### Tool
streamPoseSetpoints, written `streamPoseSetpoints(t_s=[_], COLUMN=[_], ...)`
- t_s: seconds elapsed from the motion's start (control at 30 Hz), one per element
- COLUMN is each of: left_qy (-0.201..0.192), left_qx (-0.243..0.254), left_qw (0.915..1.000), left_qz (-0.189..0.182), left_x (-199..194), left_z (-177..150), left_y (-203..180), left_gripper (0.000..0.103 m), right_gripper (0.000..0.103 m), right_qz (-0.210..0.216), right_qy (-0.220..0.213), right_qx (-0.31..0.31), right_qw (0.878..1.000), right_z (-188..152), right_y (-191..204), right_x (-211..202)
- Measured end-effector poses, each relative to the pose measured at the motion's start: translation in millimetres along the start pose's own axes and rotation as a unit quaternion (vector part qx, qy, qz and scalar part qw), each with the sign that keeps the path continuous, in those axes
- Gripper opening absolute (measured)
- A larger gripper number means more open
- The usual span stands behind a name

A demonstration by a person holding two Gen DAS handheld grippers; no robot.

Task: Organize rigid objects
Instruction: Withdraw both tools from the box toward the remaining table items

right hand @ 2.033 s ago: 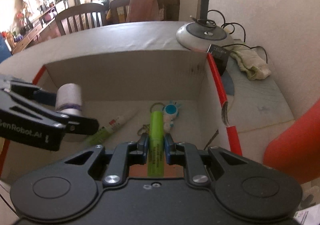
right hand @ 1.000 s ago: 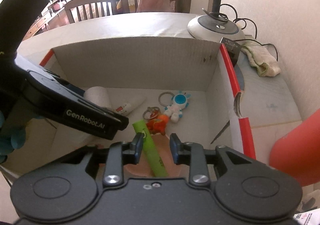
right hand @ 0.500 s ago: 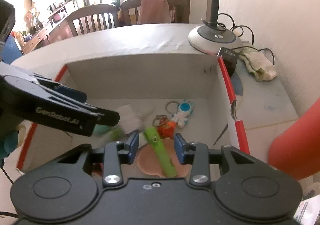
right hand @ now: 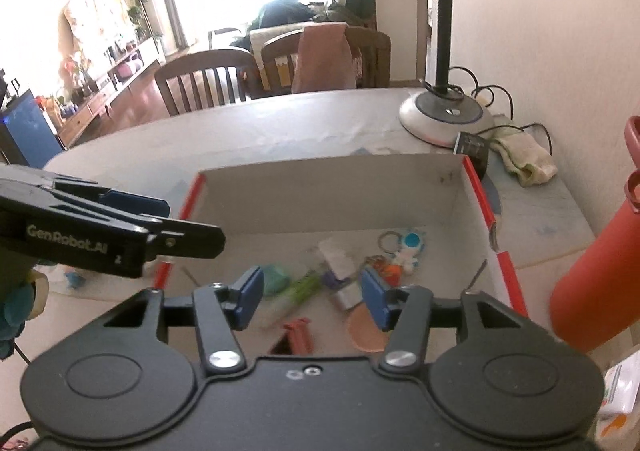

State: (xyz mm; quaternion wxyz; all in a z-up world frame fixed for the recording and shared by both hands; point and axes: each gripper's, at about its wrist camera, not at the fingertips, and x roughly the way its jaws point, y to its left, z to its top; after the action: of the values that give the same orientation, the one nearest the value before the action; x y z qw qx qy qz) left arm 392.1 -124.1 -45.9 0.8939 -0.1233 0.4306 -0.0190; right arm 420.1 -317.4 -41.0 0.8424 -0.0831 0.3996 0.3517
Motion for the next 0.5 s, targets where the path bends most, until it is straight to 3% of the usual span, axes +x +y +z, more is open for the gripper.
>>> streamPoseSetpoints(t_s=[0.37, 0.5], left_qy=[-0.049, -0.059], left_qx=[0.003, -0.009], left_qw=[0.9988, 0.9982], left_qz=[0.001, 0.003], left_x=[-81.8, -103.6], left_z=[-35.2, -51.2], left_y=[31.8, 51.4], left_gripper=[0.078, 0.084], right_gripper=[0.079, 0.083], right_qz=[0.020, 0.031], right_qy=[-0.033, -0.037], right_qx=[0.009, 0.006], right_qw=[0.999, 0.999], right_z=[-5.7, -10.2], right_y=[59.8, 84.9], right_x=[-25.9, -28.8])
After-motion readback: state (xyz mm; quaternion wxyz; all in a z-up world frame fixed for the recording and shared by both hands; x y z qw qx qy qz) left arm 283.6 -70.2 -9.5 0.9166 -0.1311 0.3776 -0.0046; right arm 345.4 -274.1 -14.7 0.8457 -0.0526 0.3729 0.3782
